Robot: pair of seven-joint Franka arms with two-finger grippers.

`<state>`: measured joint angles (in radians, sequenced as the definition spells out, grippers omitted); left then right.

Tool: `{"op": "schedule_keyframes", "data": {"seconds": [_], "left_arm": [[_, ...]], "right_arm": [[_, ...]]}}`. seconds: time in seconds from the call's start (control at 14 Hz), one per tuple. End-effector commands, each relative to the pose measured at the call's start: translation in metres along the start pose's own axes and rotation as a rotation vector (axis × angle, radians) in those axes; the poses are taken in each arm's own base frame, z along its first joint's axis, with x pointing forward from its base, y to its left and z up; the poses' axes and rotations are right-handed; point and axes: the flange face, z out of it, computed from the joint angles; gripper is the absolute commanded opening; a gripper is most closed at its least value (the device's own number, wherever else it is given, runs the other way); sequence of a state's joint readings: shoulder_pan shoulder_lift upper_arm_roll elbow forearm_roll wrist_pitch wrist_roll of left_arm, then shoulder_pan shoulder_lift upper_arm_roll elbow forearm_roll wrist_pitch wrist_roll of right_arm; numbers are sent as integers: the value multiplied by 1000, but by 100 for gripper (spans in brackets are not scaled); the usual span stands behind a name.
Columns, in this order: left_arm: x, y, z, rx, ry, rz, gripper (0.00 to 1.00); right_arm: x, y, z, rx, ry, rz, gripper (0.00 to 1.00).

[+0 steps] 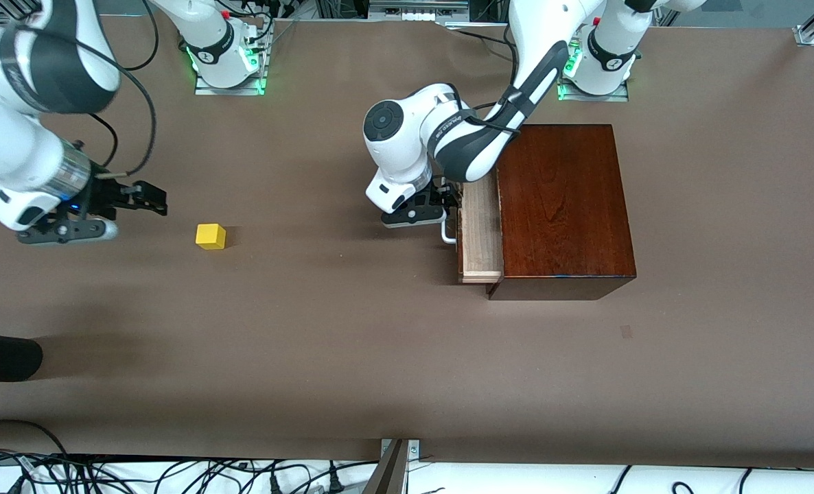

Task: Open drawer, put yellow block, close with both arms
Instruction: 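Pull the drawer further while the right gripper reaches the yellow cube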

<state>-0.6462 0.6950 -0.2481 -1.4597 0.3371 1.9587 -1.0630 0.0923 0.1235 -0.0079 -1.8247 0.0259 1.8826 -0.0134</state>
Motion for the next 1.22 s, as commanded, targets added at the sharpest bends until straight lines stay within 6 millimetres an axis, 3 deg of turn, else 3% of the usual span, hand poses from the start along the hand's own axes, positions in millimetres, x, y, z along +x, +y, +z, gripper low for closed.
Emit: {"op": "schedule_keyframes", "data": {"seconds": [0.0, 0.29, 0.57, 0.79, 1.0, 1.15], "left_arm": [[-28, 45, -13, -82, -8, -26, 100], [-21, 38, -29, -104, -3, -45, 100], [-22, 38, -36, -112, 1, -48, 100], [-25, 26, -44, -44, -21, -37, 100], [-18, 13, -94, -13, -28, -43, 100], [-9, -7, -127, -19, -65, -39, 100]], "right_arm": [[-13, -3, 36, 3, 32, 8, 100], [-6, -5, 93, 10, 33, 15, 100], [-16, -3, 137, 10, 38, 28, 100], [-20, -1, 162, 9, 30, 41, 100], [-21, 3, 180, 7, 35, 47, 100], [-27, 10, 195, 4, 51, 45, 100]]}}
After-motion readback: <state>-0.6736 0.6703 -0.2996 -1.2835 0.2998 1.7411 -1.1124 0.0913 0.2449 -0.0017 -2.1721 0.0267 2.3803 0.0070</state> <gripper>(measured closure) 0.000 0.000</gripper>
